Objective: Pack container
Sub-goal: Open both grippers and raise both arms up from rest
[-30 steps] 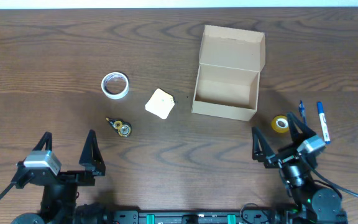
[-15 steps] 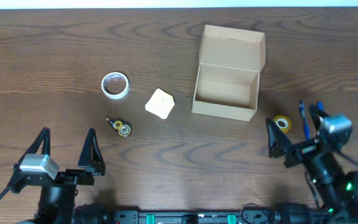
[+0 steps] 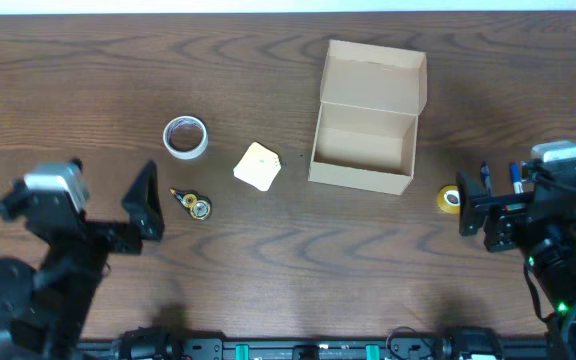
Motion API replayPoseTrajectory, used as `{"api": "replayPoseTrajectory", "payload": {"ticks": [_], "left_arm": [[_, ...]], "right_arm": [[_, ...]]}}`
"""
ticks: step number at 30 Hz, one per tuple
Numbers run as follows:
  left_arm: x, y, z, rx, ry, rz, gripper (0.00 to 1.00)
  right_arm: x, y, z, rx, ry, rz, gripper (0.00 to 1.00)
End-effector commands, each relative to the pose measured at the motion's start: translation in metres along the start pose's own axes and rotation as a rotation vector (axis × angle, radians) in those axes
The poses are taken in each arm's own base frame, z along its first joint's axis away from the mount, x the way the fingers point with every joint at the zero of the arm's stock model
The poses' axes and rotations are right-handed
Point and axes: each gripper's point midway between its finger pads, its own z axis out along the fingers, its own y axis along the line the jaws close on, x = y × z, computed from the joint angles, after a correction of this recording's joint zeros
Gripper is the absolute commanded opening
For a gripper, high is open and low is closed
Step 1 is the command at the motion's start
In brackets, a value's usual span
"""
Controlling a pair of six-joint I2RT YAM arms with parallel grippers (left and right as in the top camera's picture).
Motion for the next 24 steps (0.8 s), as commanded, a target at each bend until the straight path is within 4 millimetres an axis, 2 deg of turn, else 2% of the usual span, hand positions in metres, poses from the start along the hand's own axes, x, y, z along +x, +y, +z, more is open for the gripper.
{"api": "replayPoseTrajectory", "payload": {"ticks": [1,6,8,10,12,15,18,21,24], "left_arm": [[-0.035,-0.007,0.003,0.020,-0.055,0.091,0.95],[-0.090,-0.005,0.003,-0.011,-0.250,0.137,0.95],[-0.107,-0.009,-0.002,-0.002,-0.324,0.155,0.95],[-0.115,-0.011,-0.005,-0.001,-0.357,0.163,0.96],[-0.112,-0.010,-0.004,-0.002,-0.347,0.161,0.95],[-0.084,-0.004,0.005,-0.014,-0.227,0.132,0.95],[-0.065,-0.001,0.008,-0.021,-0.147,0.112,0.95],[-0.056,-0.001,0.009,-0.015,-0.111,0.099,0.95],[-0.051,-0.003,0.009,-0.002,-0.092,0.081,0.95]], "right_arm": [[-0.008,-0.004,-0.005,0.025,-0.023,-0.019,0.99],[-0.014,0.007,-0.006,-0.040,-0.050,-0.023,0.99],[-0.020,0.015,-0.006,-0.086,-0.076,-0.029,0.99],[-0.025,0.020,-0.007,-0.116,-0.100,-0.035,0.99],[-0.029,0.023,-0.008,-0.135,-0.114,-0.038,0.99],[-0.031,0.024,-0.009,-0.138,-0.124,-0.041,0.99],[-0.032,0.024,-0.009,-0.137,-0.129,-0.043,0.99],[-0.040,0.023,-0.010,-0.131,-0.163,-0.051,0.99],[-0.059,0.021,-0.013,-0.112,-0.243,-0.136,0.99]]}}
